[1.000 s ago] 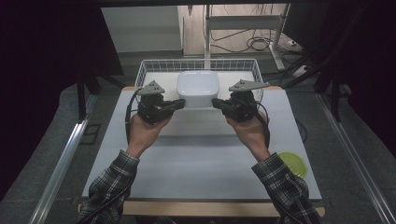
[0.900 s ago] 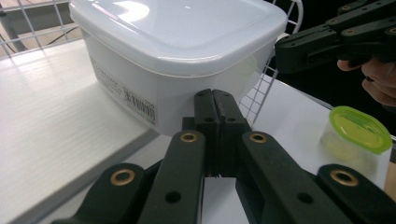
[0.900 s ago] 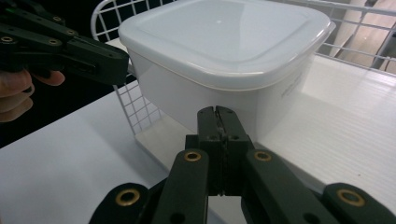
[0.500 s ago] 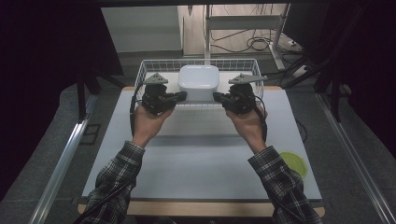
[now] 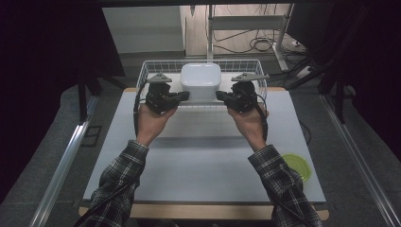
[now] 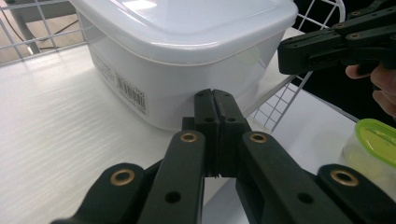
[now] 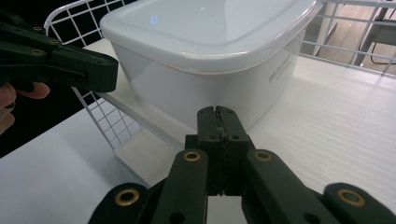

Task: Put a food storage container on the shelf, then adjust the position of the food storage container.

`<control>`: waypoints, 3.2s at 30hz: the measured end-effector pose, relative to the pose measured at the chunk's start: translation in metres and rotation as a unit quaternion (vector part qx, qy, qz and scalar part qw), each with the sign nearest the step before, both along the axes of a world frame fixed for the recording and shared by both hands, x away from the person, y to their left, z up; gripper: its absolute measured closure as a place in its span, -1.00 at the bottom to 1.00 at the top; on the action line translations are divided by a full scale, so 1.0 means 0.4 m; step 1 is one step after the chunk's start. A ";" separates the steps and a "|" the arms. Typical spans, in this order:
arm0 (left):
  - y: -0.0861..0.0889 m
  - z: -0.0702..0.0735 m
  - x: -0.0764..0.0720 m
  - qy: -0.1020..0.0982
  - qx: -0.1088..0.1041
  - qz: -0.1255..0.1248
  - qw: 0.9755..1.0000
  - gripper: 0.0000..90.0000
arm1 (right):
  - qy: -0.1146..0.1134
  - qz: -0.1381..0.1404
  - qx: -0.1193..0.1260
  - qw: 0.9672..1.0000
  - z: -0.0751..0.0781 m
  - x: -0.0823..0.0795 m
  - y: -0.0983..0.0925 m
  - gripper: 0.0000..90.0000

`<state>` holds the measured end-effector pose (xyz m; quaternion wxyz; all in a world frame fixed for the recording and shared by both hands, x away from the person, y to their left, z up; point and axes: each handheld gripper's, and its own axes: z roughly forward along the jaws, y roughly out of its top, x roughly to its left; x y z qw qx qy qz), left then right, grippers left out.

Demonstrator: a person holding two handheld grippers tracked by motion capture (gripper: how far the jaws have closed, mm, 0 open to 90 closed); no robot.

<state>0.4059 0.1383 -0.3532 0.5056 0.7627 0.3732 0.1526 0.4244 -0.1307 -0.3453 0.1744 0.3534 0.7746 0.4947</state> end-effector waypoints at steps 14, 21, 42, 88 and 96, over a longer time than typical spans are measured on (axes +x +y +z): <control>0.013 -0.018 -0.100 -0.022 0.013 -0.027 0.999 0.61 | -0.004 0.035 0.003 0.999 -0.013 -0.074 -0.017 0.71; 0.020 -0.052 -0.152 -0.033 0.031 -0.018 0.999 0.20 | -0.004 0.039 0.005 0.999 -0.038 -0.115 -0.042 0.39; 0.047 -0.187 -0.281 -0.007 0.090 -0.019 0.996 -0.93 | 0.008 0.045 -0.025 0.999 -0.155 -0.217 -0.125 -0.66; 0.115 -0.366 -0.375 -0.012 0.057 -0.001 0.998 -0.97 | 0.068 -0.036 -0.081 0.994 -0.248 -0.330 -0.305 0.52; 0.111 -0.374 -0.376 -0.007 0.065 -0.004 0.998 -0.97 | 0.070 -0.112 -0.078 0.988 -0.233 -0.360 -0.446 1.00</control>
